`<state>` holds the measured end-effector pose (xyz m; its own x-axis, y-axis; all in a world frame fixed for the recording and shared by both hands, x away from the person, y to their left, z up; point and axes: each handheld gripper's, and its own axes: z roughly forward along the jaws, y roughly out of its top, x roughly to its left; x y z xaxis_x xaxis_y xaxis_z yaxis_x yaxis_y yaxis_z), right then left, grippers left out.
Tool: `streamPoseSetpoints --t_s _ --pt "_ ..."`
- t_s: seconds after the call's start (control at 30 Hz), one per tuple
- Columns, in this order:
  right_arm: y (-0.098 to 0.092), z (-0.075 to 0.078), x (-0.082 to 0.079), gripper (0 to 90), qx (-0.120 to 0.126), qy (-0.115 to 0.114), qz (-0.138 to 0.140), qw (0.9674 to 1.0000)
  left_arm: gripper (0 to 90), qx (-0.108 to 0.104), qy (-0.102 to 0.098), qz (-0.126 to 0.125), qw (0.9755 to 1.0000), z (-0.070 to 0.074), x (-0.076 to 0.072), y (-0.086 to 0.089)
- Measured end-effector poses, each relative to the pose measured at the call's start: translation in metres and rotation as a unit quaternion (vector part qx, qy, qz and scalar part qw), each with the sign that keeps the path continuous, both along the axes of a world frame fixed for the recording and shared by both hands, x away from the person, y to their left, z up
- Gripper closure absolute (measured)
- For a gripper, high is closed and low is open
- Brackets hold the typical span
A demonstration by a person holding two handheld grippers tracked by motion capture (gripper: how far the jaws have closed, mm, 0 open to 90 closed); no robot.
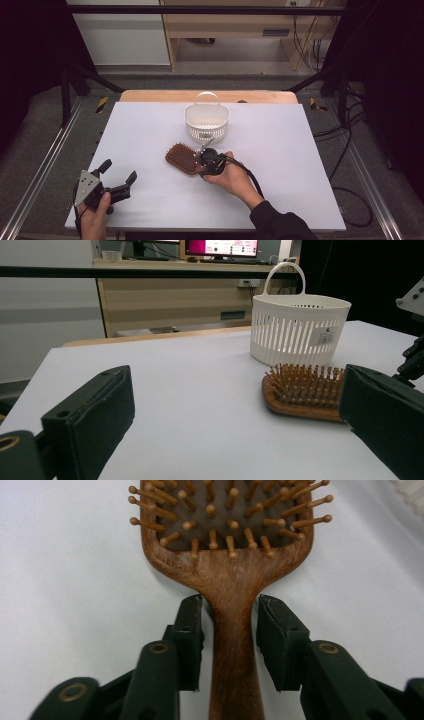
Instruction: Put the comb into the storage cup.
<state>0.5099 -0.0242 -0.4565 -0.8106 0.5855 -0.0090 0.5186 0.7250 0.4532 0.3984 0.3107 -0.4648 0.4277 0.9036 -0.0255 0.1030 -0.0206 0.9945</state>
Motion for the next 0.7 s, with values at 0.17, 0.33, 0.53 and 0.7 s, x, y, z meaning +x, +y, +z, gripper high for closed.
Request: streamPoseSetpoints --t_s 0.17,0.33,0.53,0.7 --pt "0.0016 0.0011 0.003 67.4 -0.009 0.007 0.009 0.9999 1.8 -0.001 0.0 0.0 1.0 0.0001 -0.0001 -0.0003" --pt "0.0024 0.002 0.0043 72.6 -0.014 0.013 0.014 0.9997 1.8 0.0 0.0 -0.001 1.0 0.0002 -0.0001 -0.0008" --pt "0.0015 0.0019 0.0036 72.9 -0.011 0.008 0.018 0.9997 1.8 -0.001 0.0 -0.001 1.0 0.0004 -0.0002 -0.0006" --pt "-0.0057 0.0007 -0.0039 72.9 0.008 -0.009 0.016 0.9998 1.9 -0.003 0.002 -0.001 1.0 0.0005 0.0001 0.0003"
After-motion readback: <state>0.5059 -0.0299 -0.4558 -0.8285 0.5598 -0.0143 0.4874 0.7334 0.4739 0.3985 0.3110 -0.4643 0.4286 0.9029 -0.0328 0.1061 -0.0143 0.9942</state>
